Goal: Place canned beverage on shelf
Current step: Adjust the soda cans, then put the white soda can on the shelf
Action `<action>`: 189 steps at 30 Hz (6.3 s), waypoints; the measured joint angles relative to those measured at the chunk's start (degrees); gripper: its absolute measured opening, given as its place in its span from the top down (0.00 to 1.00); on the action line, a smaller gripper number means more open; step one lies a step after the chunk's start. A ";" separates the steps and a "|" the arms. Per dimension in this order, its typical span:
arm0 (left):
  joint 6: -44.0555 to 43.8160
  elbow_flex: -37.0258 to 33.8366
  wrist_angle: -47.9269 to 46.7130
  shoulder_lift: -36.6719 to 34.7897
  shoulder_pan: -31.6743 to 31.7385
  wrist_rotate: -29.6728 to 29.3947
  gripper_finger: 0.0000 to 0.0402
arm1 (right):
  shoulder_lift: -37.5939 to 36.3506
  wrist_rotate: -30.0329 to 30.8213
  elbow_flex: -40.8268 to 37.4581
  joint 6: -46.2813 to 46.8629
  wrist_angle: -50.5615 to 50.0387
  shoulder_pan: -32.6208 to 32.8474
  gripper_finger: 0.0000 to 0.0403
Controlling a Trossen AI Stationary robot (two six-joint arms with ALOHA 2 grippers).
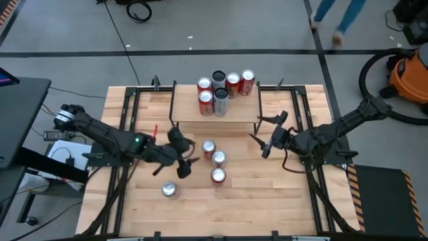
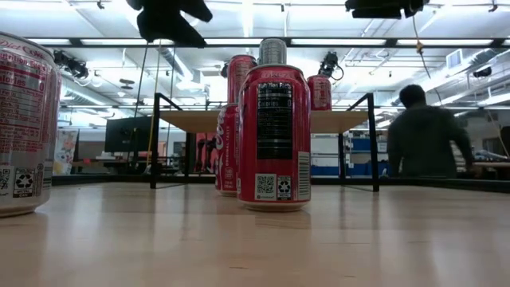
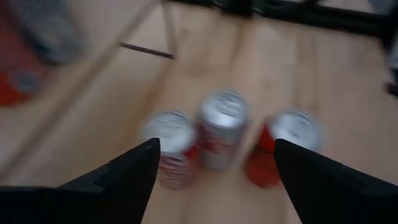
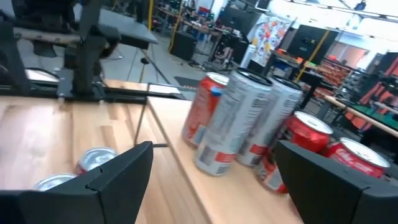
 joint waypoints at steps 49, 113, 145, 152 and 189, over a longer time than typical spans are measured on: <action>-59.86 24.57 -52.60 20.52 -26.51 23.72 0.28 | 1.28 -3.02 0.00 -13.34 12.01 1.53 0.14; -61.57 20.62 -47.53 23.41 -25.34 13.15 0.20 | 1.28 -11.06 0.00 -17.01 16.75 -5.01 0.14; -57.85 16.38 -43.07 24.42 -12.61 19.57 0.10 | 1.28 -12.17 0.00 -17.27 17.19 -5.01 0.14; -51.05 16.09 -43.09 24.36 -11.92 18.94 0.21 | 1.28 -12.17 0.00 -17.44 17.14 -5.01 0.14; 41.00 40.12 -56.62 10.90 39.00 27.58 0.23 | 3.89 -10.77 0.00 -12.86 12.15 -4.32 0.14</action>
